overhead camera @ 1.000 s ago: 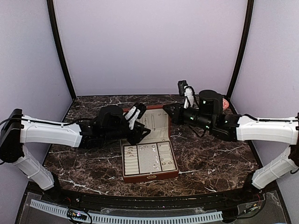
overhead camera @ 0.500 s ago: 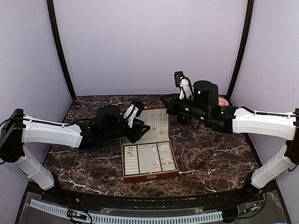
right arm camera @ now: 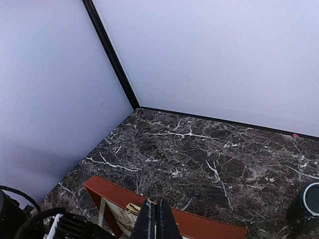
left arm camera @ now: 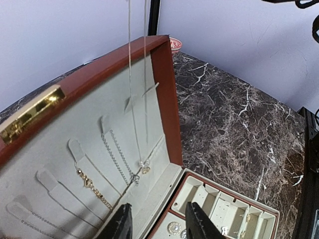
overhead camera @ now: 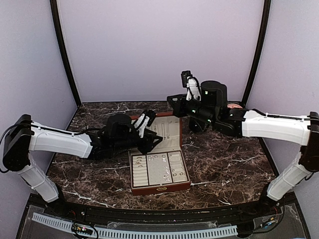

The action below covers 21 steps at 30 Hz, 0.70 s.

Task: Organize the mixed jewelry

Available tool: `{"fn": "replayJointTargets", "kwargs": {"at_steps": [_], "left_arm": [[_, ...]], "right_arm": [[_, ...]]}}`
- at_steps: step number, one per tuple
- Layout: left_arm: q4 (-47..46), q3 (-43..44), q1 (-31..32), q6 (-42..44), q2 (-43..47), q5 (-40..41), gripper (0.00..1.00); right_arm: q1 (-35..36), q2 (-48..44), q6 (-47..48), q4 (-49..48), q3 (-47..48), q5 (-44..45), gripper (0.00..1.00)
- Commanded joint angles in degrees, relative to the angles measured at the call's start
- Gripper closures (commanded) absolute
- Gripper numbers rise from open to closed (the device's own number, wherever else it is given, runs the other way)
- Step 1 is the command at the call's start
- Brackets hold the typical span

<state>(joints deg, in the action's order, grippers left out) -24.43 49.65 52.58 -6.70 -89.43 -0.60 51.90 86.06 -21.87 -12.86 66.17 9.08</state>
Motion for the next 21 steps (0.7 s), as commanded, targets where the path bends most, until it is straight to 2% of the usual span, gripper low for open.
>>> {"fn": "replayJointTargets", "kwargs": {"at_steps": [1,10,21], "left_arm": [[-2.1,1.3,-0.5,-1.5,-1.8,-2.8,0.61],[-3.1,3.7,-1.0,-3.2,-4.9,-4.6,0.63],[-3.3,2.9,-1.3,-4.0,-4.5,-4.2,0.64]], "right_arm": [[0.2,0.1,0.9,-2.8,2.4,1.4,1.00],[0.3,1.2,2.0,-2.8,2.9,2.5,1.00],[0.0,2.2,2.0,-4.0,0.5,1.8,1.00]]}}
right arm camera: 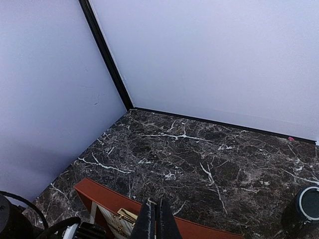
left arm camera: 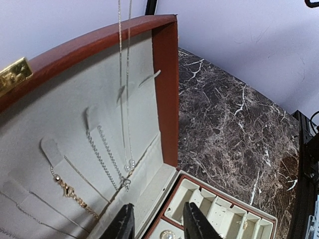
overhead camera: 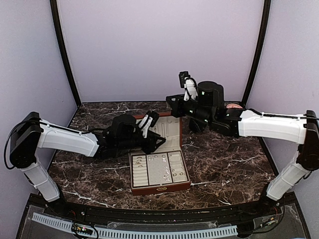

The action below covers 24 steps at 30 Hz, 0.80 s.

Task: Organize the mixed jewelry

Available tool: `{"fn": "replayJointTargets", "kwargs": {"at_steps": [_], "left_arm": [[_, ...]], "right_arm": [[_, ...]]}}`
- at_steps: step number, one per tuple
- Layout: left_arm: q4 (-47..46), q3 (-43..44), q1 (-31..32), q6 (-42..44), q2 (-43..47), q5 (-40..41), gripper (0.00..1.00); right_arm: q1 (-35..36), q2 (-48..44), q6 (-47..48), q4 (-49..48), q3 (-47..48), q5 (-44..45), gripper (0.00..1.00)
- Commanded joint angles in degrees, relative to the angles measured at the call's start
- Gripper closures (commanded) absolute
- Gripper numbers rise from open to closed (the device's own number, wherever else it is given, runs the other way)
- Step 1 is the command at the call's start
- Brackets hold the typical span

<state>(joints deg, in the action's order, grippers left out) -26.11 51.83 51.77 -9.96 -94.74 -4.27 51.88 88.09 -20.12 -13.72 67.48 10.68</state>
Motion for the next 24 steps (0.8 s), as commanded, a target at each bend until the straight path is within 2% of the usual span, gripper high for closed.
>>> {"fn": "replayJointTargets", "kwargs": {"at_steps": [1,16,24], "left_arm": [[-1.6,0.6,-0.5,-0.9,1.0,-0.4,0.64],[-3.4,-0.4,-1.1,-3.0,1.3,-1.4,0.64],[-6.1,2.0,-1.1,0.1,-1.0,-1.1,0.65]], "right_arm": [[0.1,0.1,0.1,-3.4,-1.0,-0.2,1.00],[0.1,-2.1,-1.1,-5.0,-7.1,-2.9,1.00],[0.1,-3.4,-0.6,-4.1,-7.9,-3.2,1.00]]}}
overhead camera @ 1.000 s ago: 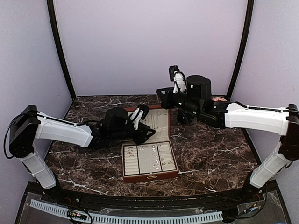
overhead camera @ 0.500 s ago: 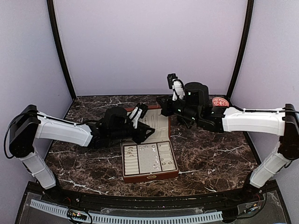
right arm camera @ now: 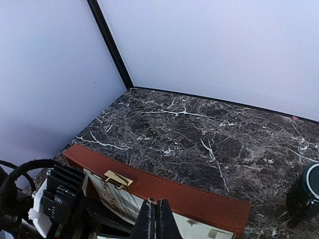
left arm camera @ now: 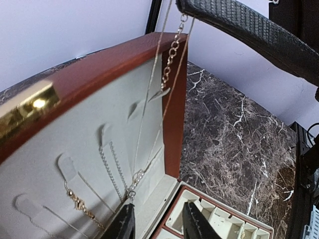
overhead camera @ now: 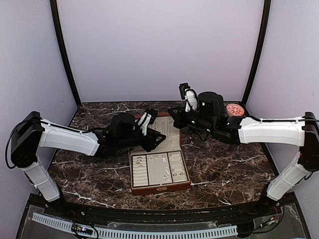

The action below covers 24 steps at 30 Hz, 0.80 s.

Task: Organize the mixed jewelry

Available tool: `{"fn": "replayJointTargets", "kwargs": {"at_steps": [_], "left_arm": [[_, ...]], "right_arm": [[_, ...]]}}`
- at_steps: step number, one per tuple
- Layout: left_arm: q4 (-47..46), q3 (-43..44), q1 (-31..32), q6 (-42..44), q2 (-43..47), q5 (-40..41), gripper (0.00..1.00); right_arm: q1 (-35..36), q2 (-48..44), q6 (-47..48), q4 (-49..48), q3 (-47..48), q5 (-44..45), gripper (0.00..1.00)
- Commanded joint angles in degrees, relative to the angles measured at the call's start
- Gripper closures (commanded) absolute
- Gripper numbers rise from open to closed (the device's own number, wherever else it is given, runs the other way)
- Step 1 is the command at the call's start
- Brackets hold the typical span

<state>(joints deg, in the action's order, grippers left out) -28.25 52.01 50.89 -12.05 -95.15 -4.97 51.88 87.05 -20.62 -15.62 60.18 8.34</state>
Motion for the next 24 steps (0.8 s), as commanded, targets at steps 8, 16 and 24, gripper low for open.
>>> {"fn": "replayJointTargets", "kwargs": {"at_steps": [8,16,24], "left_arm": [[-7.9,4.2,-0.3,0.2,-2.4,2.8,0.69],[-10.9,4.3,-0.3,-0.5,-2.8,4.8,0.69],[-11.1,5.7,-0.3,-1.8,-4.4,5.9,0.76]], "right_arm": [[0.1,-3.3,-0.6,-2.3,-2.6,-3.2,1.00],[0.1,-3.4,-0.6,-2.2,-2.8,-4.4,1.00],[0.1,-3.8,-0.6,-2.8,-3.1,-5.2,1.00]]}}
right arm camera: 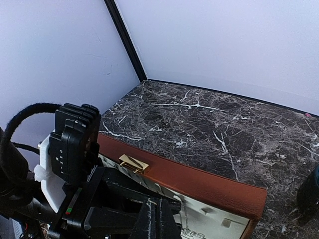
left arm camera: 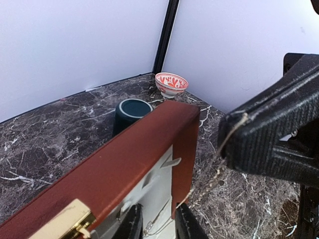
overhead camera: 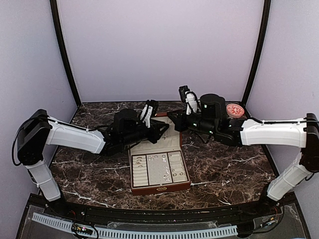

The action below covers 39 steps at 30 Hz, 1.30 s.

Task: Organize the mixed jewelry

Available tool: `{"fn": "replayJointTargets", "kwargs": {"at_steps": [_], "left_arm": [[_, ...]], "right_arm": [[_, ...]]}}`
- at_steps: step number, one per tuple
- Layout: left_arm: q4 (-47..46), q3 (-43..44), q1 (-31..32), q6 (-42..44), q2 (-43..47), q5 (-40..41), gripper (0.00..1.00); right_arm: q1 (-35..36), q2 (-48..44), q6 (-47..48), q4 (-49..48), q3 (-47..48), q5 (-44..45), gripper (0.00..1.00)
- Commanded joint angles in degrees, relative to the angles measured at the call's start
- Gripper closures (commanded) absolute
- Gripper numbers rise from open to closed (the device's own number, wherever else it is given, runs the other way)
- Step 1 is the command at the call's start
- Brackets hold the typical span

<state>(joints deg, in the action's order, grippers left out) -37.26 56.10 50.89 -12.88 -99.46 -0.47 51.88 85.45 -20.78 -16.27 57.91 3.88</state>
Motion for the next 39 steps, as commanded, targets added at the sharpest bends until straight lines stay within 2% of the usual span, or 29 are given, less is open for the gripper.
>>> {"fn": "replayJointTargets", "kwargs": {"at_steps": [1,5,15,25,39], "left_arm": [[-2.6,1.4,-0.3,-1.1,-0.1,1.6,0.77],[-3.6,0.9,-0.3,-1.8,-0.2,2.0,0.81],[-4.2,2.3,-0.3,-2.5,-1.6,0.5,0.81],[-4.7,2.0,-0.3,-3.2,-1.4,0.7,1.00],[2.7,3.6,-0.3,-5.6,0.1,2.2,1.00]], "right_arm": [[0.1,-2.3,-0.4,-2.1,-0.9,-0.7,1.00],[0.1,-2.3,-0.5,-1.9,-1.2,-0.5,1.00],[0.1,-2.3,-0.7,-1.9,-1.3,-0.3,1.00],[-0.3,-1.8,-1.9,0.0,-1.2,2.1,1.00],[-1.6,1.0,-3.0,5.3,1.1,6.0,1.00]]}}
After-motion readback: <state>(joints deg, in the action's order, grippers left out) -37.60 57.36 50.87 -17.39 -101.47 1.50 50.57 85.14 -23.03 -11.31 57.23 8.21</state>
